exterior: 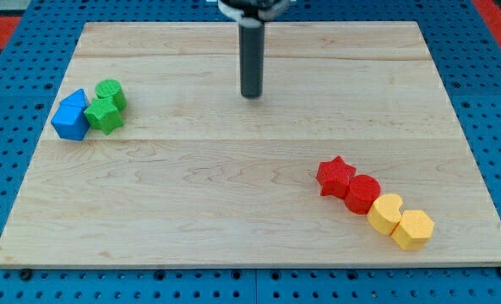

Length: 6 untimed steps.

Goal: Move the green star to the center of the board

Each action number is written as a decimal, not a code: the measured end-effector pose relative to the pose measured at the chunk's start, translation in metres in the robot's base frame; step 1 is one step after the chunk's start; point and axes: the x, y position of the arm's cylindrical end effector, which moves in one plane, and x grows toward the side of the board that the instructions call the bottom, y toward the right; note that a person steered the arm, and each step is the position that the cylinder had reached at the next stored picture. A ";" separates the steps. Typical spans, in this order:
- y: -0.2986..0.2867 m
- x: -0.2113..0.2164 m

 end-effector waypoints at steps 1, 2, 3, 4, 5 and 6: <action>-0.048 -0.024; -0.053 -0.040; -0.052 -0.040; -0.058 -0.040; -0.088 -0.040; -0.151 -0.039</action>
